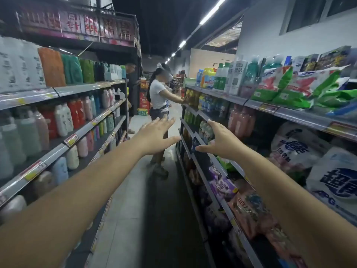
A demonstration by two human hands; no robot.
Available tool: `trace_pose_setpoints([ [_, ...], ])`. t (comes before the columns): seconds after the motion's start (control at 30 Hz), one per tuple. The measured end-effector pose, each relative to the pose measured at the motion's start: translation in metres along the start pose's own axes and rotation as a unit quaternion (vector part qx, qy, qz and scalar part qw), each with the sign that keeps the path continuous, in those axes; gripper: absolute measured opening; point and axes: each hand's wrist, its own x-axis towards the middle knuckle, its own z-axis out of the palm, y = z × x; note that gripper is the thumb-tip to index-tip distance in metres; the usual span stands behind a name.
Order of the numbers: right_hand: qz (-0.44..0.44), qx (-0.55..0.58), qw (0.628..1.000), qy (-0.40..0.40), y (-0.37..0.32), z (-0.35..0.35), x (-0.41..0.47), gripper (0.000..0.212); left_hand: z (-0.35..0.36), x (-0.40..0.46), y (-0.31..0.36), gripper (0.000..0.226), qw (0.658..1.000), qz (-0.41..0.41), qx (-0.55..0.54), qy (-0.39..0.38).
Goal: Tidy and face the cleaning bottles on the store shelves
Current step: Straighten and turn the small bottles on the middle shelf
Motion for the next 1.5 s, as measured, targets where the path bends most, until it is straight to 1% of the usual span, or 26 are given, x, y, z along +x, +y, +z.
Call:
trace_pose_setpoints([
  [0.13, -0.003, -0.001, 1.000, -0.003, -0.005, 0.016, 0.050, 0.103, -0.001, 0.035, -0.033, 0.069, 1.000, 0.002, 0.023, -0.001],
  [0.33, 0.020, -0.004, 1.000, 0.014, -0.009, 0.034, 0.155, 0.101, -0.008, 0.122, -0.095, 0.069, 0.998, 0.025, 0.063, 0.002],
  [0.47, 0.031, -0.009, 0.999, 0.034, 0.000, 0.047, 0.222, 0.100, 0.001, 0.189, -0.130, 0.069, 0.998, 0.046, 0.052, 0.004],
  [0.57, 0.053, -0.007, 0.998, 0.036, 0.017, 0.063, 0.265, 0.099, 0.018, 0.236, -0.145, 0.070, 0.996, 0.072, 0.046, -0.016],
  [0.7, 0.077, -0.006, 0.996, 0.034, 0.053, 0.082, 0.318, 0.099, 0.049, 0.299, -0.157, 0.069, 0.994, 0.098, 0.041, -0.034],
  [0.87, 0.099, -0.008, 0.995, 0.033, 0.112, 0.091, 0.385, 0.095, 0.093, 0.388, -0.170, 0.071, 0.989, 0.129, 0.056, -0.053],
  [0.93, 0.112, -0.007, 0.993, 0.037, 0.138, 0.093, 0.417, 0.096, 0.110, 0.427, -0.173, 0.071, 0.988, 0.138, 0.052, -0.053],
  [1.0, 0.123, -0.030, 0.991, 0.044, 0.165, 0.091, 0.453, 0.099, 0.124, 0.468, -0.176, 0.074, 0.986, 0.147, 0.052, -0.051],
  [1.1, 0.117, -0.059, 0.989, 0.062, 0.199, 0.083, 0.507, 0.099, 0.137, 0.534, -0.182, 0.076, 0.986, 0.157, 0.047, -0.039],
  [1.23, 0.112, -0.056, 0.990, 0.066, 0.235, 0.087, 0.567, 0.098, 0.160, 0.601, -0.188, 0.076, 0.985, 0.168, 0.041, -0.020],
  [1.5, 0.163, -0.076, 0.982, 0.054, 0.300, 0.110, 0.664, 0.097, 0.221, 0.716, -0.222, 0.077, 0.978, 0.199, 0.037, -0.054],
])
